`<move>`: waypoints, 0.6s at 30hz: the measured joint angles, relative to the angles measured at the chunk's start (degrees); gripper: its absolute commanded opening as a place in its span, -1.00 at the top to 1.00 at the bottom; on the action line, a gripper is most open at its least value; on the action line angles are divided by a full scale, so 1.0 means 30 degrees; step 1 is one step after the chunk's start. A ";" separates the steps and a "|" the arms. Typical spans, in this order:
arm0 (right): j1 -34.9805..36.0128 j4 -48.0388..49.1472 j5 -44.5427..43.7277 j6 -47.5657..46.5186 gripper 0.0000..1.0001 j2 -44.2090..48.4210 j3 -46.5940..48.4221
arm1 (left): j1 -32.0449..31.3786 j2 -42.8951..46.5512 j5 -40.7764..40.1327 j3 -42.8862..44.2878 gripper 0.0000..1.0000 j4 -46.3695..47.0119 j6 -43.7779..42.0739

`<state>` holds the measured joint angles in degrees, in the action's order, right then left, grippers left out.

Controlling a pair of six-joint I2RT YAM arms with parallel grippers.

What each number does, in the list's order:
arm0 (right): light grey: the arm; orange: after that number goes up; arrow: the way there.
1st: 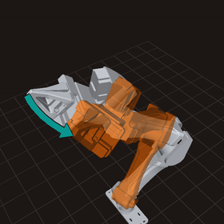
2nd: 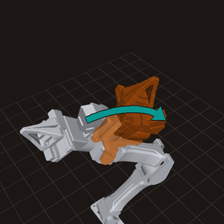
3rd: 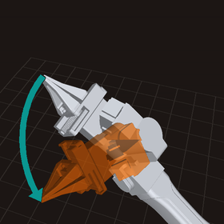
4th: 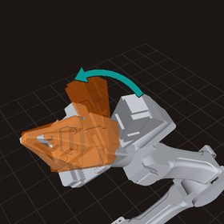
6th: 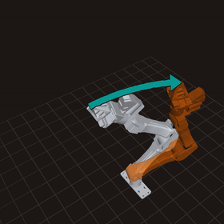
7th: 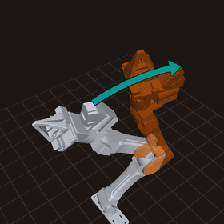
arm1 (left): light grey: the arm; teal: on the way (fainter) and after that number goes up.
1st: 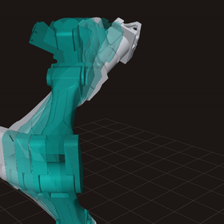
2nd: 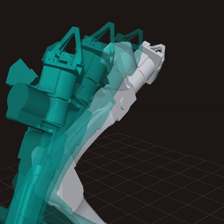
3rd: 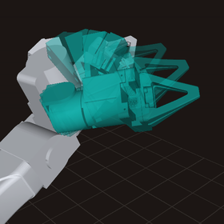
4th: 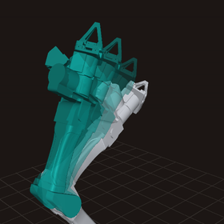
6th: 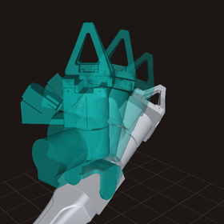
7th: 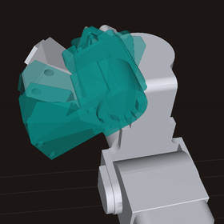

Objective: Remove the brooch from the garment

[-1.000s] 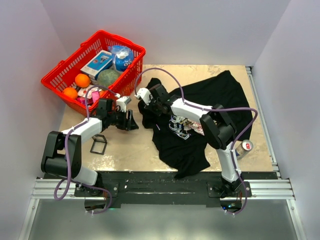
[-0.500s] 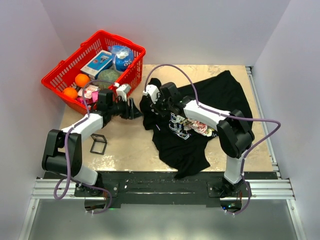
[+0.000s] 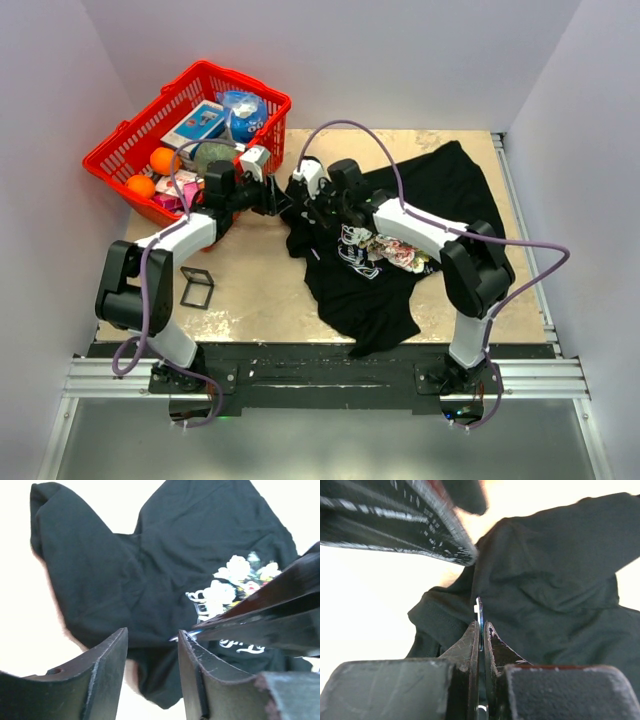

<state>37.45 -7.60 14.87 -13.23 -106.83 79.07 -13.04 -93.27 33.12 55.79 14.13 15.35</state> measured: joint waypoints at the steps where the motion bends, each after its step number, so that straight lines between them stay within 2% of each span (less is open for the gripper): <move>1: -0.0124 0.0007 0.0051 0.0160 1.00 0.0131 -0.0007 | -0.0080 -0.0095 -0.0240 0.0000 0.06 -0.0007 -0.0066; 11: -0.1086 0.0816 0.0772 0.1596 1.00 0.1326 -0.0007 | -0.2514 -0.1377 -0.4000 0.0678 0.07 -0.0080 -0.1982; 18: -0.1027 0.0896 0.0721 0.2237 1.00 0.1326 -0.0007 | -0.2805 -0.2302 -0.4393 0.0911 0.07 -0.0117 -0.2055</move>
<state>34.37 -4.91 17.04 -6.52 -102.85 79.05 -21.45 -100.18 19.94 58.52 13.78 9.19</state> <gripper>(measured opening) 0.036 0.466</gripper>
